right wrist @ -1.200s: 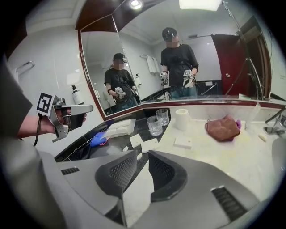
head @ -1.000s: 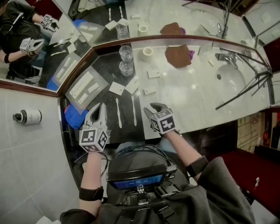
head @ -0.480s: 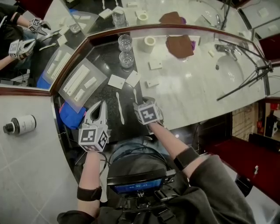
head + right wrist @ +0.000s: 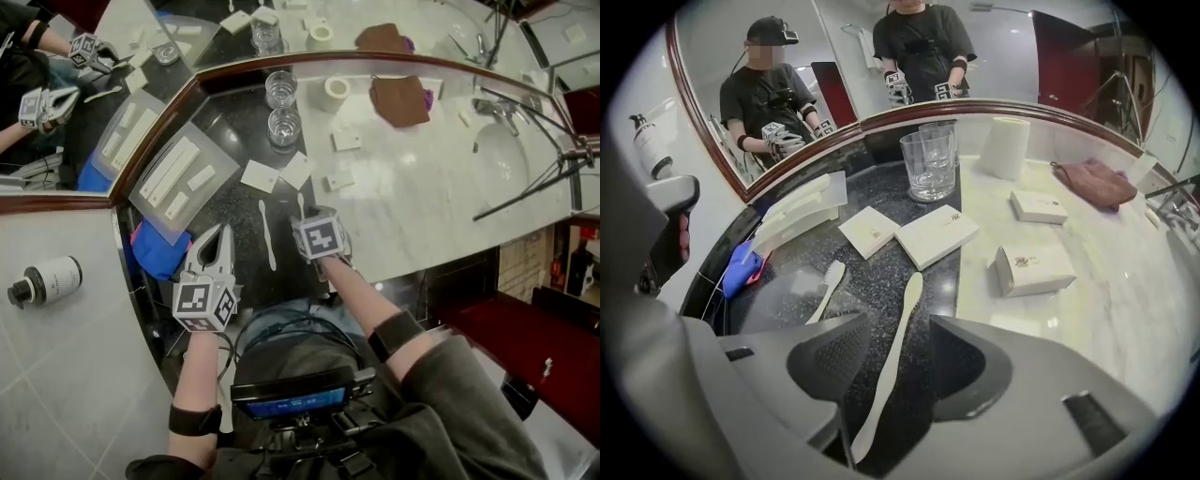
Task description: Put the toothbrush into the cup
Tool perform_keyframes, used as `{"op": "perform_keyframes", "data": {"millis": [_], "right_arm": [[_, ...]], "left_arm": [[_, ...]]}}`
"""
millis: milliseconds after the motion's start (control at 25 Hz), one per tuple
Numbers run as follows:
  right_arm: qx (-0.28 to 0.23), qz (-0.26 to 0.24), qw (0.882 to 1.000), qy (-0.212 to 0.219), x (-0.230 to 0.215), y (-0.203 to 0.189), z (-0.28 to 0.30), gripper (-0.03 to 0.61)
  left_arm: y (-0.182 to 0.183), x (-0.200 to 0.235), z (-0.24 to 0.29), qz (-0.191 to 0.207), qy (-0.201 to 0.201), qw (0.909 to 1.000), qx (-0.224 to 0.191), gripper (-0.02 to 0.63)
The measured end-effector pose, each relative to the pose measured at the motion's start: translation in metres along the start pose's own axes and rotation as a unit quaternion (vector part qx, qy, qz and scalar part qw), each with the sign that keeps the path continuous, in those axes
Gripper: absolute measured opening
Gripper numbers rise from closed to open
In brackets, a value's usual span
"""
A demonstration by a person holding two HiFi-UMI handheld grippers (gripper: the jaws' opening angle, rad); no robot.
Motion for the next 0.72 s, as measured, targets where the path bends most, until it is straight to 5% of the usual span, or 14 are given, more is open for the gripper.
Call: {"op": "perform_keyframes", "data": {"millis": [160, 480, 720], "right_arm": [[0.008, 0.005, 1.0, -0.004, -0.001, -0.001, 0.008, 0.208], [0.021, -0.004, 0.999, -0.028, -0.01, 0.001, 0.009, 0.036], [0.023, -0.011, 0.999, -0.022, -0.009, -0.002, 0.01, 0.032]], "left_arm": [[0.0, 0.005, 0.008, 0.0, -0.005, 1.0, 0.004, 0.002], [0.003, 0.012, 0.013, -0.004, -0.005, 1.0, 0.006, 0.002], [0.001, 0.013, 0.012, -0.005, -0.002, 1.0, 0.007, 0.002]]}}
Point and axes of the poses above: the fingertips, and each gripper's own axes: z forward along the fingers, x to its left, y out of its top, the point moved 6 cm from there along -z, backward along the fingers, and after that the axes turned 1 degree about -y, right-handed, at the moved point
